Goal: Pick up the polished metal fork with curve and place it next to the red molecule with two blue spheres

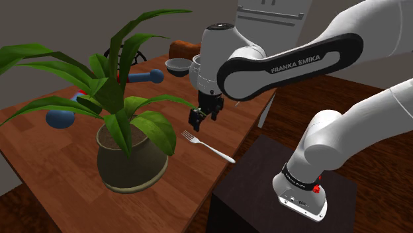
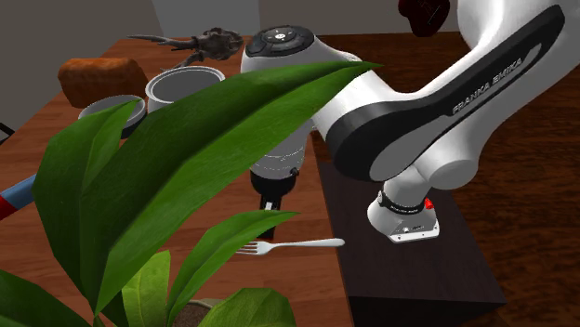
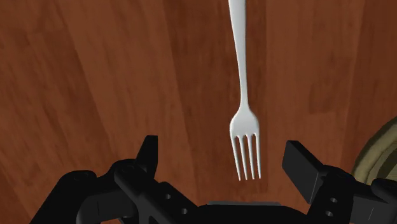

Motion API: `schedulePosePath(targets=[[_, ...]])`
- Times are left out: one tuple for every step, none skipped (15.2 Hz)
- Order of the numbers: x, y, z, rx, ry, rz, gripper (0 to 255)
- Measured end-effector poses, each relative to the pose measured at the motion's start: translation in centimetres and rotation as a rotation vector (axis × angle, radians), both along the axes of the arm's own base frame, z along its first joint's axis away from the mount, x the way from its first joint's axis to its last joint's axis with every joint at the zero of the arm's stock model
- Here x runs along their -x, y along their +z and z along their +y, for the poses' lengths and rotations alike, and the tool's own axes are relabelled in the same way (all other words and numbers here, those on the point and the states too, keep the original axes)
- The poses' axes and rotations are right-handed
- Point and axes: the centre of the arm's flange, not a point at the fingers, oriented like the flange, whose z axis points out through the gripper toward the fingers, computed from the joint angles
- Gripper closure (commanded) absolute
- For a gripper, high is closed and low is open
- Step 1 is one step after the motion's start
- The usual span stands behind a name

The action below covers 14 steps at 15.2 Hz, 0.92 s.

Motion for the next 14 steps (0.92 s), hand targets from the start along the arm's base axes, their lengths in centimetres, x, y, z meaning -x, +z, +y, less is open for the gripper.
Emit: schedulePosePath(targets=[[-0.2, -1.1, 1.1, -0.005, -0.006, 0.001, 0], [-0.4, -1.9, 1.8, -0.010, -0.013, 0.001, 0], [-0.4, -2.5, 2.5, -0.014, -0.019, 0.001, 0], [-0.5, -2.9, 2.8, -0.016, -0.021, 0.001, 0], [-0.6, -3.6, 2.9, -0.017, -0.023, 0.001, 0], [-0.7, -4.2, 3.0, -0.018, -0.024, 0.001, 0], [-0.8, -4.8, 3.0, -0.018, -0.024, 0.001, 0], [-0.9, -5.3, 3.1, -0.018, -0.025, 0.001, 0], [-1.0, -5.7, 3.1, -0.018, -0.025, 0.001, 0], [-1.0, -6.2, 3.0, -0.018, -0.025, 0.001, 0], [-1.0, -6.6, 3.1, -0.018, -0.025, 0.001, 0], [-1.0, -6.8, 3.1, -0.019, -0.025, 0.001, 0], [-1.0, -6.9, 3.1, -0.019, -0.025, 0.001, 0], [-1.0, -7.0, 3.1, -0.019, -0.025, 0.001, 0]])
